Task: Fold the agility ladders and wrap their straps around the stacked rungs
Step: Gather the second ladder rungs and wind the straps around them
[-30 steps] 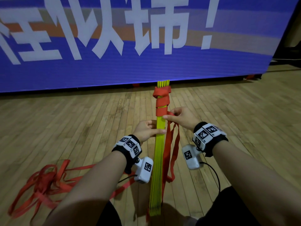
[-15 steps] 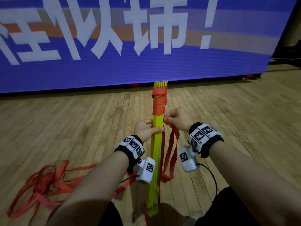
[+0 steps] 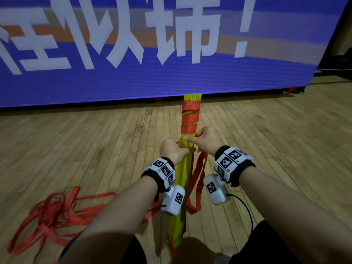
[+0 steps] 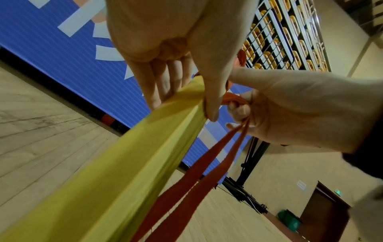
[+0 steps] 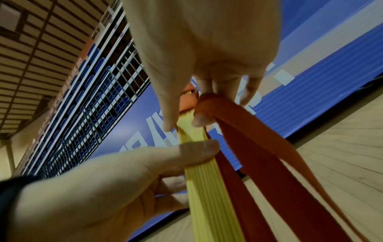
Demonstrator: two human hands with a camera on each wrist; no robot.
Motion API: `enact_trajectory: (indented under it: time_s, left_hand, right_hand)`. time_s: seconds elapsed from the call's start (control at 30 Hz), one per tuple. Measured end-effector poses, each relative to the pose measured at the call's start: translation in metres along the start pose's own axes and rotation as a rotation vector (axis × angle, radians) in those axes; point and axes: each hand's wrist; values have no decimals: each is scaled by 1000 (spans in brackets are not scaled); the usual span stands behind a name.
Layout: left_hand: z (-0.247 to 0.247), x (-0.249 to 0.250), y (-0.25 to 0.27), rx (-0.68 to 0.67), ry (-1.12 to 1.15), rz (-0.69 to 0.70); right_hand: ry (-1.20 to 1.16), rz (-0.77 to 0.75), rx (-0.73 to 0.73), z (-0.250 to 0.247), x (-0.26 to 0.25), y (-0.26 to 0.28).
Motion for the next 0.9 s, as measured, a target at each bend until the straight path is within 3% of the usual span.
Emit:
enact_trajectory:
  time_s: [0.1, 0.2, 0.3, 0.47, 0.73, 0.9]
  left_hand:
    - [1, -2, -1, 7, -22, 13]
    - [-1, -4, -2, -40, 63, 28]
    - [-4, -3, -1, -154, 230, 42]
    - [-17, -4, -3, -333, 497, -63]
    - [-16, -2, 0, -297, 501, -71]
    - [-12, -2, 2, -211, 483, -95]
  right_hand:
    - [24, -9, 51, 3, 0, -1]
    - [-17, -5, 5, 2, 0, -5]
    - [-27, 3, 8, -1, 4, -6]
    - [-191, 28, -86, -15, 6, -6]
    - [-290, 7, -190, -26, 9, -2]
    - [-189, 16, -167, -27, 15, -6]
Point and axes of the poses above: each hand's wrist, its own y-axis away from the middle knuckle, its own z-axis out of the palm, x = y × z, and after that the axes turned 10 degrees about z, right-handed
